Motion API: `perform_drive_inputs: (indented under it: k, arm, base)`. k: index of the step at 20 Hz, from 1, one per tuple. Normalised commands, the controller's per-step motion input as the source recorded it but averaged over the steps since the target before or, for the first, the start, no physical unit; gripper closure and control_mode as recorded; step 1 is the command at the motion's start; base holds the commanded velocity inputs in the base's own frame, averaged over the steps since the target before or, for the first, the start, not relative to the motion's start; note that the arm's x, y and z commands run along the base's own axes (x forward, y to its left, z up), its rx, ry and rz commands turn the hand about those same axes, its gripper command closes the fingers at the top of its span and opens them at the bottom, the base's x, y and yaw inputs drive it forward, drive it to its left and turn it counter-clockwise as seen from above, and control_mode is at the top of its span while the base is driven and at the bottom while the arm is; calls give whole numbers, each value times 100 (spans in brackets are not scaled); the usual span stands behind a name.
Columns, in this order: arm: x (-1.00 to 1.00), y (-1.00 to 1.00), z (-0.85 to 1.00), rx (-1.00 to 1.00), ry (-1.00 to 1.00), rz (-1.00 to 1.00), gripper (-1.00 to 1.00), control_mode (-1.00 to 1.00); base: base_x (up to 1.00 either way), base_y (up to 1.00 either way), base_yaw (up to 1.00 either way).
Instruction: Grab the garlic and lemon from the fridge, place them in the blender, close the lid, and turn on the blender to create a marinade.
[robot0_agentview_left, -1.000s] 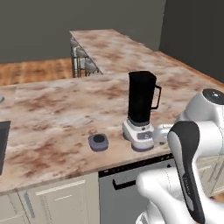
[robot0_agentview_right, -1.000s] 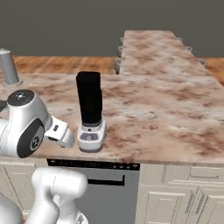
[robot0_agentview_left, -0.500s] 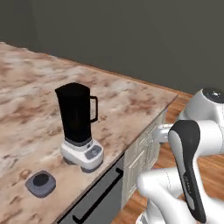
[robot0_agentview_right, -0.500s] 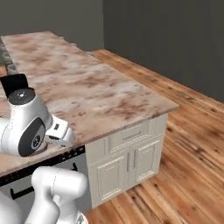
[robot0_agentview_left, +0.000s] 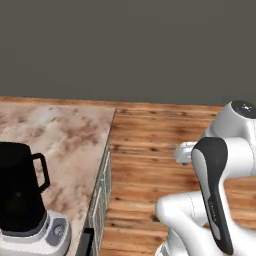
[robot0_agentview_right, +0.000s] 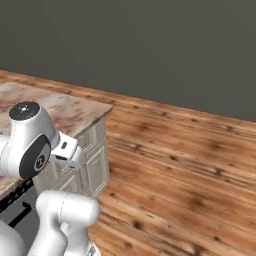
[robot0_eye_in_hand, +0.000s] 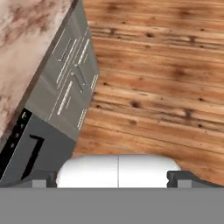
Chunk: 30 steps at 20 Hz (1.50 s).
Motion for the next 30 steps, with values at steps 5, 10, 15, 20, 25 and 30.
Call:
perform_drive_inputs:
  k: [5,10,15,20,25,30]
  arm:
    - [0,0,0,0,0,0,-100,100]
    - [0,0,0,0,0,0,-100,100]
    - [0,0,0,0,0,0,-100,100]
    - [0,0,0,0,0,0,-100,100]
    - [0,0,0,0,0,0,-100,100]
    - [0,0,0,0,0,0,-100,100]
  base:
    - [51,-4,-73]
    - [55,-2,-72]
    - [71,0,-68]
    - [76,0,-67]
    - [94,0,-63]
    - [100,0,-60]
